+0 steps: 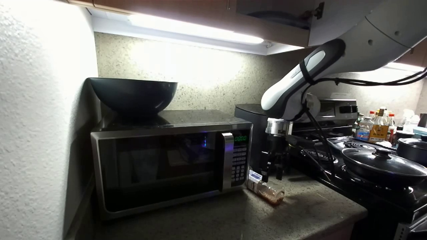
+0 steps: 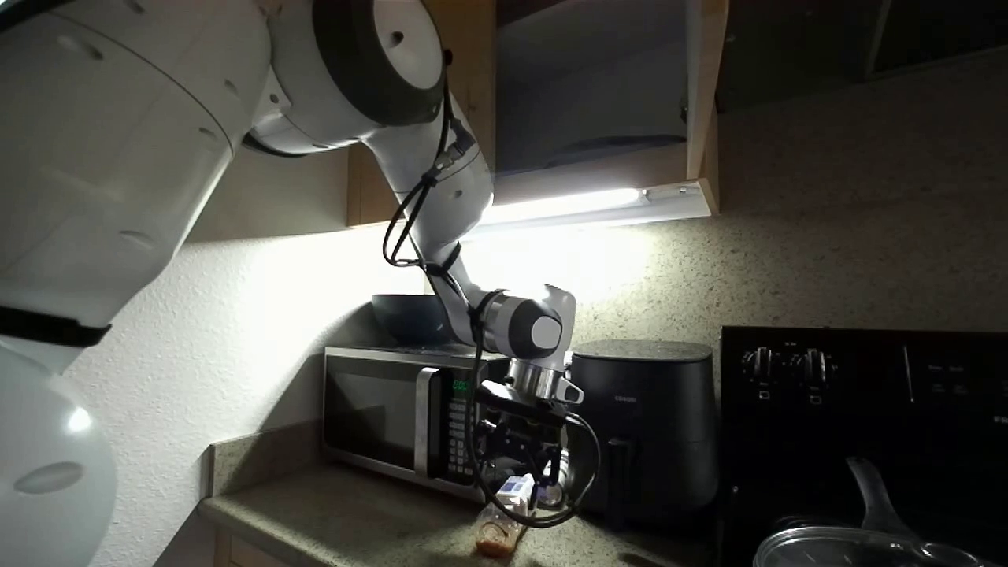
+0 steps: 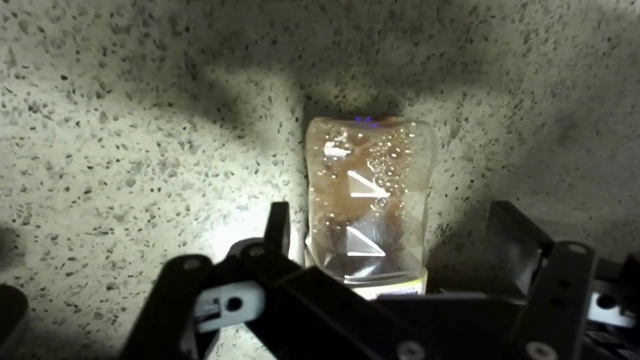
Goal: Pick up the bottle and position it inside the wall cabinet
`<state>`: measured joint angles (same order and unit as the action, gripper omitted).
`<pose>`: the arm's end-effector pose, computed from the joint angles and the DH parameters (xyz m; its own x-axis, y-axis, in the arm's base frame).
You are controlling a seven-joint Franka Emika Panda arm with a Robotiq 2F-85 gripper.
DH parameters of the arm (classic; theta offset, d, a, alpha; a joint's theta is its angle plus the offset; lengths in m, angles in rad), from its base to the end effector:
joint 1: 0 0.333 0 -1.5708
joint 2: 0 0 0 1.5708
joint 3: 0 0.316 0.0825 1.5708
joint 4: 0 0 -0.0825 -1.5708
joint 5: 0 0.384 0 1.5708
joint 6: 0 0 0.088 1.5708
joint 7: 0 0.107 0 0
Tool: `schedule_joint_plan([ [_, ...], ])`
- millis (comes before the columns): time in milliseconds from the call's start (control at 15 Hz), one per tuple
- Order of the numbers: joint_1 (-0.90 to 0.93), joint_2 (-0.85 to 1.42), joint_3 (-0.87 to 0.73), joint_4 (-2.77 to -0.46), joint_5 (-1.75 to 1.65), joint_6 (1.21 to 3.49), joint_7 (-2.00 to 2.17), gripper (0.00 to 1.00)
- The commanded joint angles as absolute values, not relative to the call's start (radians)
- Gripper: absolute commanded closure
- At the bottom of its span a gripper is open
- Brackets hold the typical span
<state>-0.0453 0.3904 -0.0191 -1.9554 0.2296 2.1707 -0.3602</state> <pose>0.5967 -0.0293 0.2641 0.9800 0.1608 -0.1172 0.1337 -0.9684 -0.2103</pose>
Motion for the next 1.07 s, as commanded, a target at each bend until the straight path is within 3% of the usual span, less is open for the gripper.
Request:
schedule_joint_plan([
  [0,-0.031,0.385,0.001,-1.964,0.156,2.207,-0.284,0.0],
  [800,-0.017,0.481,0.005,-1.933,0.073,2.176,-0.132,0.0],
  [867,-0.02,0.493,0.008,-1.929,0.079,2.173,-0.135,0.09],
  [933,-0.022,0.5,0.011,-1.93,0.083,2.179,-0.144,0.27],
  [1000,-0.022,0.506,0.012,-1.93,0.084,2.181,-0.142,0.33],
])
